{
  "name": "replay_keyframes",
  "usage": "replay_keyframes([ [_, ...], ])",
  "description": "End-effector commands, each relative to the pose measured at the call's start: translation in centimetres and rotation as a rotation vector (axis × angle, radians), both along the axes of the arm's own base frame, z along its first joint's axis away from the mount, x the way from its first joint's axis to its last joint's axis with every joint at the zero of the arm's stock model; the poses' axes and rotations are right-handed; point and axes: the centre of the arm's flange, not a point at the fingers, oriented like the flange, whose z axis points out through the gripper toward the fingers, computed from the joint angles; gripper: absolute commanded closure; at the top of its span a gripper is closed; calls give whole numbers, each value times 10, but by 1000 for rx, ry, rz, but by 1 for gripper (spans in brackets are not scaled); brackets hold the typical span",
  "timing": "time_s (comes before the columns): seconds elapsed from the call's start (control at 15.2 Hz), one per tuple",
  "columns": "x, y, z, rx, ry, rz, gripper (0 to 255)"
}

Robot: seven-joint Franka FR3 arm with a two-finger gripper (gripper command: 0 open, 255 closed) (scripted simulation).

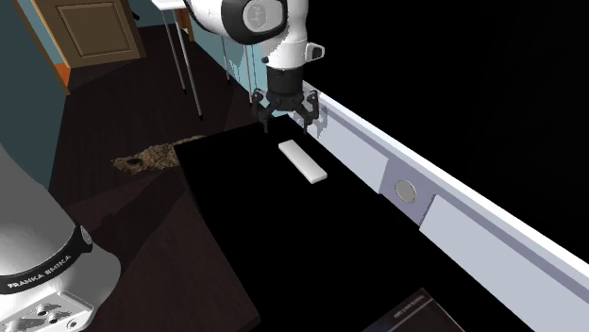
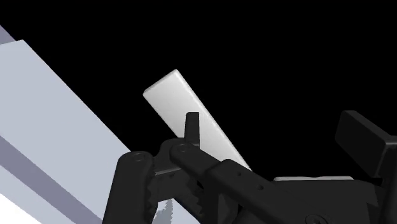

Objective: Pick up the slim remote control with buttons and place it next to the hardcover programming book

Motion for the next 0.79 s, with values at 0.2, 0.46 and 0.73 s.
replay_keyframes([
  [0.2, 37, 15, -51, -3, -10, 156, 0],
  [0.46, 65, 34, -91, -6, -18, 279, 0],
  [0.73, 90, 57, -131, -8, -26, 401, 0],
])
